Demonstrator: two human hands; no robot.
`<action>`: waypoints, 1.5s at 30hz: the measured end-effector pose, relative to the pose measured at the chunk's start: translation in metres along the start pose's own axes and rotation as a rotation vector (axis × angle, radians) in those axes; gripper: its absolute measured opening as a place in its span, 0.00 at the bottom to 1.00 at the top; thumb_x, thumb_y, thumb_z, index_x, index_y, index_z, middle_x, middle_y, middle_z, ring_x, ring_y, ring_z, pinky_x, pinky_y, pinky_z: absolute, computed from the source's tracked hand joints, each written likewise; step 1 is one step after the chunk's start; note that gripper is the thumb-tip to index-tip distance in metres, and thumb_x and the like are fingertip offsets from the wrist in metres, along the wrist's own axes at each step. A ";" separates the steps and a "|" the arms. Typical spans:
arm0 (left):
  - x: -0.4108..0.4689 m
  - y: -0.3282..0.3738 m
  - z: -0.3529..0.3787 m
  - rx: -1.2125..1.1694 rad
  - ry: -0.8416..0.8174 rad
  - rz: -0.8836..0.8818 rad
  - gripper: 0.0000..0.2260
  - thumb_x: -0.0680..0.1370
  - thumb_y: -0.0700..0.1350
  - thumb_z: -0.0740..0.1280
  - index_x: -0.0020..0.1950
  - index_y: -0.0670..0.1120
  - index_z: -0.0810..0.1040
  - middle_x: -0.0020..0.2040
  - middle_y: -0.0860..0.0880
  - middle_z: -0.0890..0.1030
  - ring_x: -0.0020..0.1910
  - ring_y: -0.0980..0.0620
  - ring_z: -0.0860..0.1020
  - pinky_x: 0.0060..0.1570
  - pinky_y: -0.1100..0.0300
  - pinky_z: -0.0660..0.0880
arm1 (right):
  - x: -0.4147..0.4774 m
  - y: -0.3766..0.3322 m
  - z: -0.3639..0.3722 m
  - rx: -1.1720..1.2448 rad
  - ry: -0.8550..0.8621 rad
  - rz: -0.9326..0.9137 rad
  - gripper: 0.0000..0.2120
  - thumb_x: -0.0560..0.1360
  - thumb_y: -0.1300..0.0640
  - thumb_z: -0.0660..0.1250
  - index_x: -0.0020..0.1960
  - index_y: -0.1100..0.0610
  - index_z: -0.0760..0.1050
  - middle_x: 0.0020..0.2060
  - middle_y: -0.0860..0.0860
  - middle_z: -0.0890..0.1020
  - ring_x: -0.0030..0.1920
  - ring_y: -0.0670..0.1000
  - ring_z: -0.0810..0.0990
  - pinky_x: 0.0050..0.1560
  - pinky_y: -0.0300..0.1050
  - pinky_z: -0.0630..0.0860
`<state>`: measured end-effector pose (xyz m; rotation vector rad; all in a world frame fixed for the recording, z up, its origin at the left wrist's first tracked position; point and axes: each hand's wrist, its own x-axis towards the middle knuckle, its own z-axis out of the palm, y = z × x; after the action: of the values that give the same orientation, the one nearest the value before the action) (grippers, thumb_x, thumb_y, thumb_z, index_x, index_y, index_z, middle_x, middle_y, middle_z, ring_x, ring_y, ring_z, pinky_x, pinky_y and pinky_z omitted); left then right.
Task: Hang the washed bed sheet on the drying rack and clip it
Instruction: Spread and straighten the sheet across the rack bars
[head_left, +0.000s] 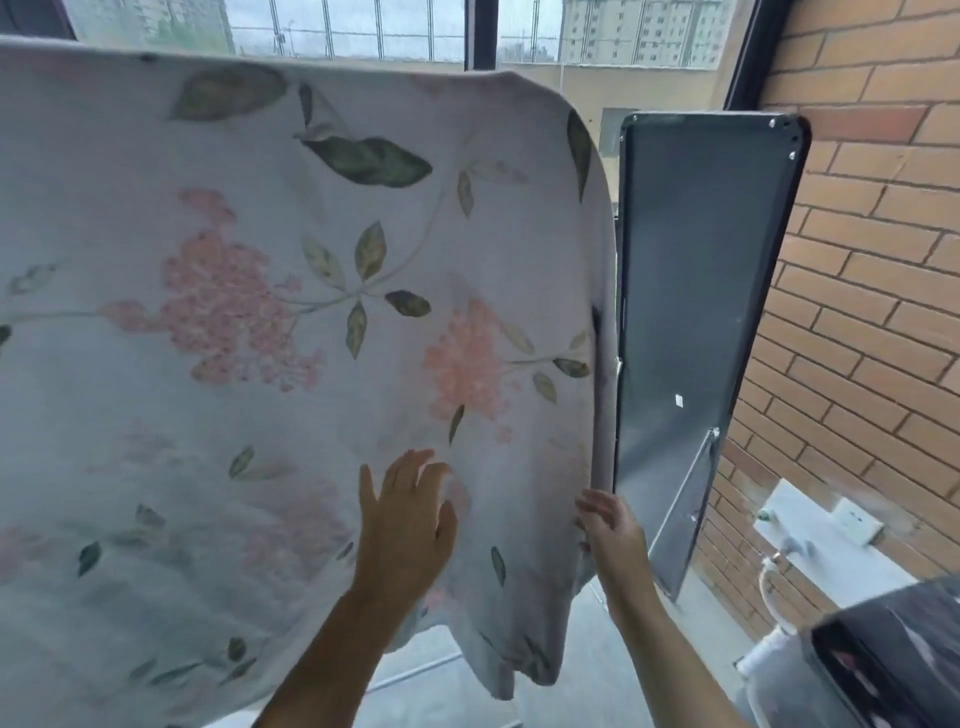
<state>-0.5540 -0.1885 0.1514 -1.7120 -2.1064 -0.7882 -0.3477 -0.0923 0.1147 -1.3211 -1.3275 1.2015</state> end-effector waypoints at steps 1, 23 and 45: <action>-0.014 -0.004 0.003 -0.031 -0.010 -0.020 0.14 0.73 0.50 0.56 0.53 0.50 0.77 0.58 0.49 0.78 0.62 0.47 0.75 0.65 0.36 0.61 | -0.010 0.008 0.000 -0.002 -0.005 0.055 0.12 0.76 0.65 0.61 0.50 0.49 0.76 0.50 0.49 0.82 0.53 0.53 0.80 0.55 0.52 0.77; -0.133 0.013 0.081 -0.488 -0.414 -0.545 0.09 0.73 0.39 0.68 0.48 0.53 0.75 0.48 0.58 0.75 0.52 0.54 0.76 0.53 0.58 0.71 | -0.073 0.094 -0.040 0.019 -0.064 0.563 0.11 0.78 0.64 0.57 0.48 0.57 0.78 0.46 0.54 0.83 0.48 0.53 0.81 0.55 0.54 0.76; -0.128 0.034 0.304 -0.928 -0.634 -1.701 0.06 0.80 0.43 0.59 0.55 0.44 0.71 0.57 0.42 0.75 0.55 0.44 0.73 0.52 0.48 0.70 | 0.089 0.271 -0.027 0.116 -0.221 1.145 0.08 0.78 0.58 0.60 0.55 0.58 0.72 0.51 0.56 0.79 0.52 0.56 0.76 0.49 0.52 0.76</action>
<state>-0.4611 -0.1051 -0.1560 0.3859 -3.7950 -1.9481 -0.2865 -0.0125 -0.1535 -1.9677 -0.5324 2.1751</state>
